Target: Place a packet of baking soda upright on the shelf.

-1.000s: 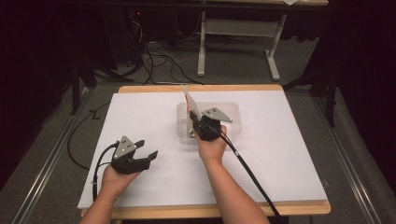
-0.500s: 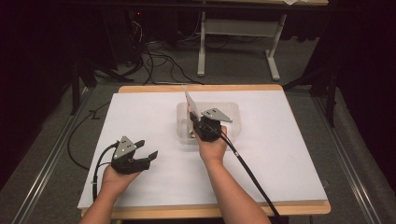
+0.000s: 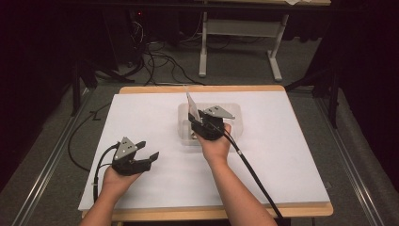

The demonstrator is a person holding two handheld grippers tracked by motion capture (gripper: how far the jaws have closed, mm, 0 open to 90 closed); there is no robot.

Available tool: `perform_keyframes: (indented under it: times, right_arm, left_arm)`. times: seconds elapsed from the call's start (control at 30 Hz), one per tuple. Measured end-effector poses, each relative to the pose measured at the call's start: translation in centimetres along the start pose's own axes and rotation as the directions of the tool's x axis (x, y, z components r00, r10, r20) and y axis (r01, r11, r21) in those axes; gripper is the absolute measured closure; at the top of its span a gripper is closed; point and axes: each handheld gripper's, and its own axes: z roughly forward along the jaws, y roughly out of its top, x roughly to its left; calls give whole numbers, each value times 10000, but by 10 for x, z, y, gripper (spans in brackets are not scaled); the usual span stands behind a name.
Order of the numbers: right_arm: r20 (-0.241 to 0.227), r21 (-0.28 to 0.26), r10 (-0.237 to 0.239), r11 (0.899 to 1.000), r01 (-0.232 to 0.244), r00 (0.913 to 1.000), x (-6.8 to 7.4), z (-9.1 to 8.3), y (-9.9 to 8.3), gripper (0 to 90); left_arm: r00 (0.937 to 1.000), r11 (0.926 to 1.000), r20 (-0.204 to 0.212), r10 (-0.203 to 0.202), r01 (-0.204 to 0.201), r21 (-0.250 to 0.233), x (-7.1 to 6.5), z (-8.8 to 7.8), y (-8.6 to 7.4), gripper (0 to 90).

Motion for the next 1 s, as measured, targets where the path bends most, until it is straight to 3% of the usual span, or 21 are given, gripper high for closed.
perform_keyframes:
  times: [0.07, 0.2, 0.4, 0.7, 1.0]
  right_arm:
    - [83, 46, -80, 10000, 80, 9999, -1, -1, 2, 450]
    - [171, 184, -460, 9988, 457, 9988, 0, -2, 5, 354]
    - [-14, 418, -892, 9951, 892, 9960, 1, -9, 7, 274]
    - [-289, 570, -1068, 9925, 1083, 9939, -3, -35, -2, 260]
    - [-426, 623, -1195, 9906, 1220, 9919, -25, -84, -22, 273]
  left_arm:
    - [10000, 10000, 6, 3, -3, -3, 0, 0, 0, 323]
    - [10000, 10000, 0, 9, -9, 18, 0, 0, 0, 323]
    - [10000, 9999, -26, 83, -82, 84, 0, 2, 0, 306]
    - [10000, 9999, -56, 47, -46, 120, 1, 0, -1, 300]
    - [9999, 9998, -165, -47, 50, 197, 3, 0, -1, 300]
